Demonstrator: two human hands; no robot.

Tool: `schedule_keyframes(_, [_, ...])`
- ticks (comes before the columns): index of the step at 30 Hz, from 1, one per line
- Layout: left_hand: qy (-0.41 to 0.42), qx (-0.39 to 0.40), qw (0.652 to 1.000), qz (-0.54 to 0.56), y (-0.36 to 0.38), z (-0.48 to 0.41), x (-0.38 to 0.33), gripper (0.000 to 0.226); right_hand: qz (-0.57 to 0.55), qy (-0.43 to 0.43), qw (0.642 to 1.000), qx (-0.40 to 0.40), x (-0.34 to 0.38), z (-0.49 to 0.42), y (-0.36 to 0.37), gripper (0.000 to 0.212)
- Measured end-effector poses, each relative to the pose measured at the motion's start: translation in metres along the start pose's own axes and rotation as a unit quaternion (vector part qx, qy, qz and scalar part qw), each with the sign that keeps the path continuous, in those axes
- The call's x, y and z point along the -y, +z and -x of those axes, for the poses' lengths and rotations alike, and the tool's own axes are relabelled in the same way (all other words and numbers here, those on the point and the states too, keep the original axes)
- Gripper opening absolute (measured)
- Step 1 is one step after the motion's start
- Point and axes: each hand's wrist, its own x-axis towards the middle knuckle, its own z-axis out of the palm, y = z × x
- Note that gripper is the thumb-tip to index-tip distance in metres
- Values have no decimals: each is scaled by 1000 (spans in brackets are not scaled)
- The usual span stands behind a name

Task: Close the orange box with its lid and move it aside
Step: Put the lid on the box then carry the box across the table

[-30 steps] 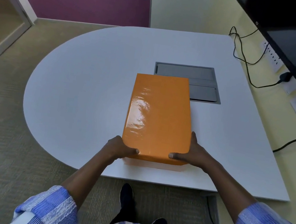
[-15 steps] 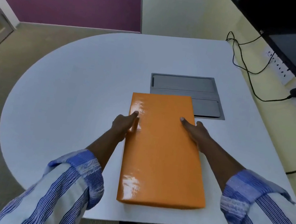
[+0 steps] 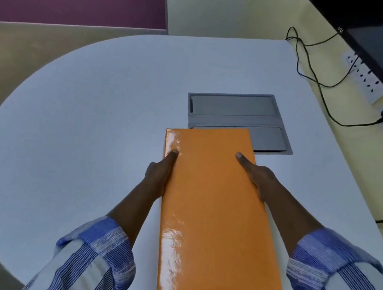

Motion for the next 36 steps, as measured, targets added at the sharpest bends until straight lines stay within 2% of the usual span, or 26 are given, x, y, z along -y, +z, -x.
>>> schedule_keyframes(2, [8, 10, 1000, 4, -5, 4, -2, 59, 16, -9, 1000, -11, 2, 4, -1, 93])
schedule_keyframes(4, [21, 25, 999, -1, -11, 5, 4, 50, 29, -24, 999, -4, 0, 13, -4, 90])
schedule_keyframes(6, [18, 54, 998, 22, -16, 8, 19, 54, 15, -16, 999, 31, -11, 26, -8, 89])
schedule_keyframes(8, [0, 71, 996, 56, -19, 14, 37, 75, 8, -8, 999, 48, -26, 38, -14, 93])
schedule_keyframes(10, [-12, 84, 994, 68, -20, 23, 53, 87, 8, -13, 999, 48, -43, 47, -18, 92])
schedule_keyframes(12, [-9, 133, 986, 99, -19, 29, 66, 86, 3, -10, 999, 47, -56, 54, -20, 88])
schedule_keyframes(15, [-10, 239, 952, 193, -15, 33, 77, 75, -7, 10, 998, 57, -65, 60, -19, 87])
schedule_keyframes(17, [-18, 268, 936, 228, -11, 37, 77, 71, -7, 8, 998, 58, -66, 62, -19, 90])
schedule_keyframes(25, [-2, 268, 939, 216, 36, 48, 72, 68, -14, -22, 999, 48, -65, 61, -66, 87])
schedule_keyframes(36, [-5, 295, 938, 181, 204, 76, 74, 71, -13, -20, 1000, -5, -96, 32, -225, 88])
